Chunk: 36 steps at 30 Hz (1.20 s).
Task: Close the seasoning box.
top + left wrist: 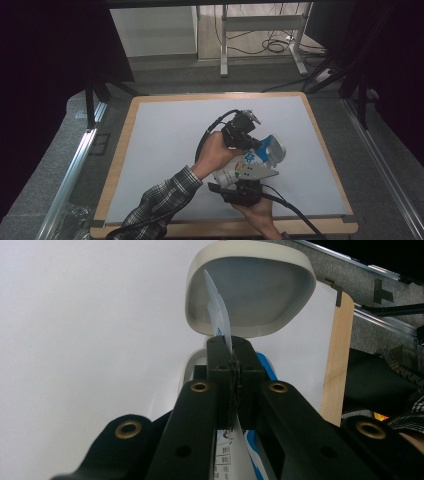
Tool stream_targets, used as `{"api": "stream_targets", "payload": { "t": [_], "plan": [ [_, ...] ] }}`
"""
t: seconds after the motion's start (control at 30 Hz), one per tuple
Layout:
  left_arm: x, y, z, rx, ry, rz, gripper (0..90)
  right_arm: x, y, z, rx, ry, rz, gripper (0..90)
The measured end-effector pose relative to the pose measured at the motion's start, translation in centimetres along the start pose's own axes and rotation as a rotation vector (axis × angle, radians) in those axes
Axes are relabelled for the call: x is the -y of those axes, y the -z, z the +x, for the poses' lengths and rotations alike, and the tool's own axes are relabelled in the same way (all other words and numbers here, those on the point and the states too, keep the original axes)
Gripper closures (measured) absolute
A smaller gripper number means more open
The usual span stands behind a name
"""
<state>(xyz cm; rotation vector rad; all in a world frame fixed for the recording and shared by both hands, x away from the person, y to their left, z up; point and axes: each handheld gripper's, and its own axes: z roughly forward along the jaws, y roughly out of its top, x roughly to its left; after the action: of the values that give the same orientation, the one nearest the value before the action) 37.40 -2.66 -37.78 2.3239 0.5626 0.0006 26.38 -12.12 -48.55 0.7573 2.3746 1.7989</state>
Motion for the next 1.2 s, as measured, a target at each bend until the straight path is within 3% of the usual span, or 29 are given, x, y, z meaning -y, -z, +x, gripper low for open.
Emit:
{"api": "stream_targets", "payload": {
  "t": [0.23,0.77,1.2],
  "plan": [
    [0.0,0.1,-0.3,0.003,-0.015,0.003,88.5,0.1,0.0,-0.1,0.009,0.009,0.001,58.0],
    [0.5,0.6,-0.4,0.013,-0.008,-0.008,87.9,0.5,-0.2,-0.3,0.035,0.012,0.018,57.6],
    [1.0,1.3,-0.5,0.010,-0.008,-0.012,88.4,0.9,-0.3,-0.6,0.066,0.042,0.052,57.4]
  ]
}}
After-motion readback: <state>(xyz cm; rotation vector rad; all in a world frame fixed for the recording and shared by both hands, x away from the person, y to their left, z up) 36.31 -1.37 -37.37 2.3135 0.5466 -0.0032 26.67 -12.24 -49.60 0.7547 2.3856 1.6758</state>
